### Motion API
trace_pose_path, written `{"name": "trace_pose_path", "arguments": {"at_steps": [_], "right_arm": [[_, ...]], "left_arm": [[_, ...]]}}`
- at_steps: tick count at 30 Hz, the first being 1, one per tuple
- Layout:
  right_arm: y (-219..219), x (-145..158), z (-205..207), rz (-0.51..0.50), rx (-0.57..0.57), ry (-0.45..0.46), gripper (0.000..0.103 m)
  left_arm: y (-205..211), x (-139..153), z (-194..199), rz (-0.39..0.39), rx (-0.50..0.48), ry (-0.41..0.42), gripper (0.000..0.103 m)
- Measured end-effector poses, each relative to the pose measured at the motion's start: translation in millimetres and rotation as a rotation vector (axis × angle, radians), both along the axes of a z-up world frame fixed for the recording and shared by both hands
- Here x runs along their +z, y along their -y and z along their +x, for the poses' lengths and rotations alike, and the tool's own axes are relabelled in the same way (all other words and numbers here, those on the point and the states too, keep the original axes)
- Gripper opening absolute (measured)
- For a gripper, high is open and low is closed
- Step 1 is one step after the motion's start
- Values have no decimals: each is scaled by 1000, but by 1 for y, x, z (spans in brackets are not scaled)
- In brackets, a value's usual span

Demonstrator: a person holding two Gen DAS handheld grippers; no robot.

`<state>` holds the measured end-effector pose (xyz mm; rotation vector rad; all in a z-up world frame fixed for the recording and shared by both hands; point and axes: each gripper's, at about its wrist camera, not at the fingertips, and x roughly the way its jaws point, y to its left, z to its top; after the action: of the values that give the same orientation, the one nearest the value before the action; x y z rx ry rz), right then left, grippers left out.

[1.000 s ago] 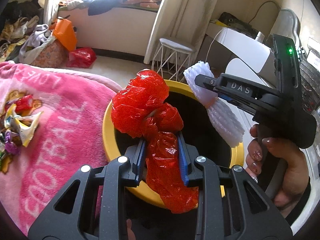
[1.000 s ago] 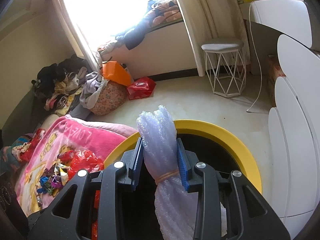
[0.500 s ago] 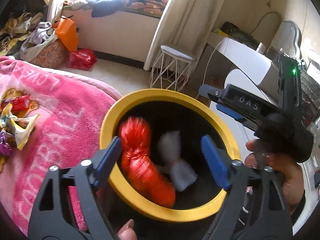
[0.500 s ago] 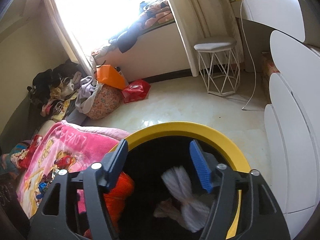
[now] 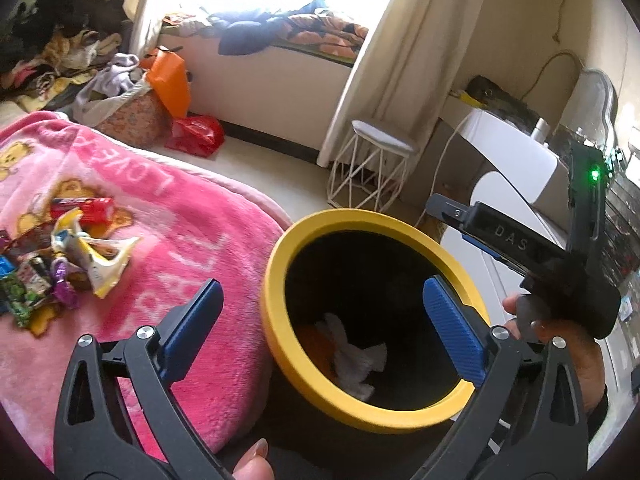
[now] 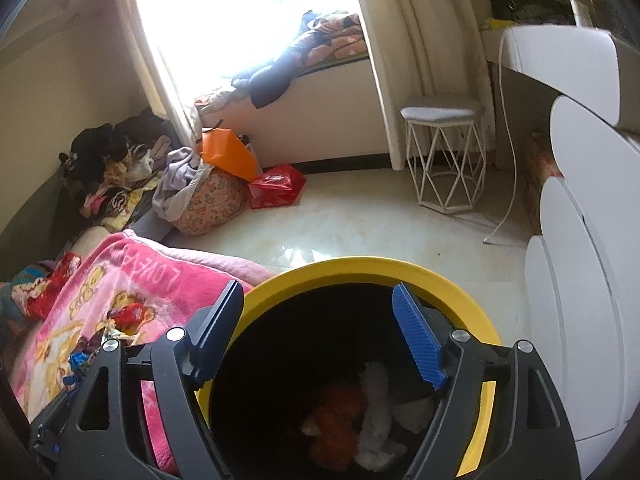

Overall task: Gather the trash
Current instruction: 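Move both open grippers back over the candy wrappers on the blanket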

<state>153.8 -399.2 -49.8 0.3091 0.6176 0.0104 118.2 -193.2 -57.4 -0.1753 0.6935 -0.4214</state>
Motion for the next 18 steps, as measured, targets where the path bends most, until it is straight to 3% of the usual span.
{"name": "trace_pose_path", "arguments": {"at_steps": [18], "right_arm": [[-51, 31, -12, -51, 148, 83, 75]], "left_arm": [[-59, 25, -13, -34, 134, 55, 92]]}}
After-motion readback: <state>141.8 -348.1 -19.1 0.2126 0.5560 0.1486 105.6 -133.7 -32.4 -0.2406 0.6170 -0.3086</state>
